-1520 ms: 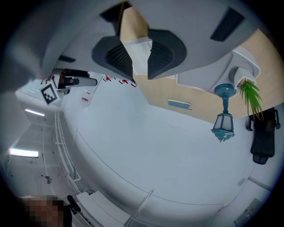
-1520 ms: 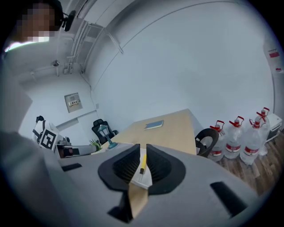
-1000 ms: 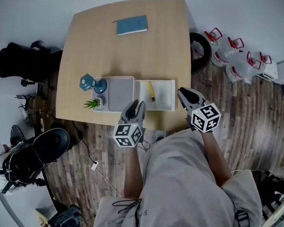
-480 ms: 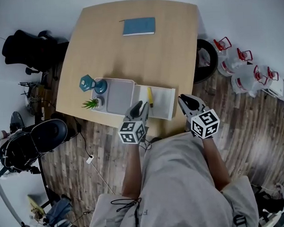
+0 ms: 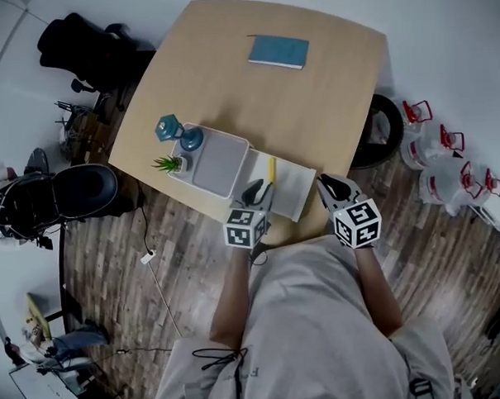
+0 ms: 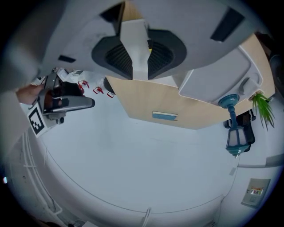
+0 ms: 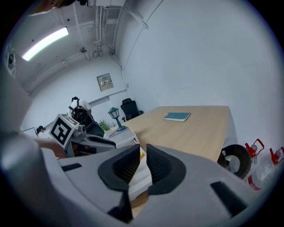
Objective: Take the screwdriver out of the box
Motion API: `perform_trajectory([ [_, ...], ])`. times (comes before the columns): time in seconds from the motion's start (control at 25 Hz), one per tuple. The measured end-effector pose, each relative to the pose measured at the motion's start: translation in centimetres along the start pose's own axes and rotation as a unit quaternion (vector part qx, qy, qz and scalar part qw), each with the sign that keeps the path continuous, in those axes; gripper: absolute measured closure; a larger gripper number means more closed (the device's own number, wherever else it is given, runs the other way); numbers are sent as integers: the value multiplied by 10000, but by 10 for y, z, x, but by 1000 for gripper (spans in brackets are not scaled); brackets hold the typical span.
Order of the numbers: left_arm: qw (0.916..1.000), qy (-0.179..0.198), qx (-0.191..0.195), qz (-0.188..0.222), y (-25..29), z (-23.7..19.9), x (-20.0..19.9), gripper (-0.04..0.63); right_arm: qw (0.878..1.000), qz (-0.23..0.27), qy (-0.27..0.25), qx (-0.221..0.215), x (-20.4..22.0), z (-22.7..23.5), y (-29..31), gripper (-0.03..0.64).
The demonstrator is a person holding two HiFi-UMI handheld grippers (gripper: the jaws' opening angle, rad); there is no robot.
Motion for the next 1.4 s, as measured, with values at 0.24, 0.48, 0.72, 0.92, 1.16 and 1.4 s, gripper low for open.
perform_trajectory([
  [0.24,9995,-107,-264,-154,8,-1,6,494,9976,-217,-451,-478,5,-18,10,569],
  [0.48,9987,-206,-420,-208,15,-3,6,494,9958,-235,-607,-647,10,-21,7,566],
  [0.72,9978,-259,-536,-307,14,-6,7,494,9969,-289,-428,-602,23,-16,-1,568],
  [0.92,9965,-350,-642,-409,28,-15,10,494,9981,-188,-399,-423,23,-5,-5,568],
  [1.16,9953,-374,-670,-587,40,-24,12,494,9983,-131,-428,-385,23,-7,-12,568],
  [1.4,9911,-500,-768,-966,54,-36,19,494,9975,-101,-595,-374,19,-8,-7,566],
])
Point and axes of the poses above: the fingertips, and each gripper's own axes: y forward along the fingers, z to its right, x out of its underside, the point moved 3 cm from there along -y, backward along the fingers, and after that the axes turned 15 degrees about x, right-handed, at the moved point
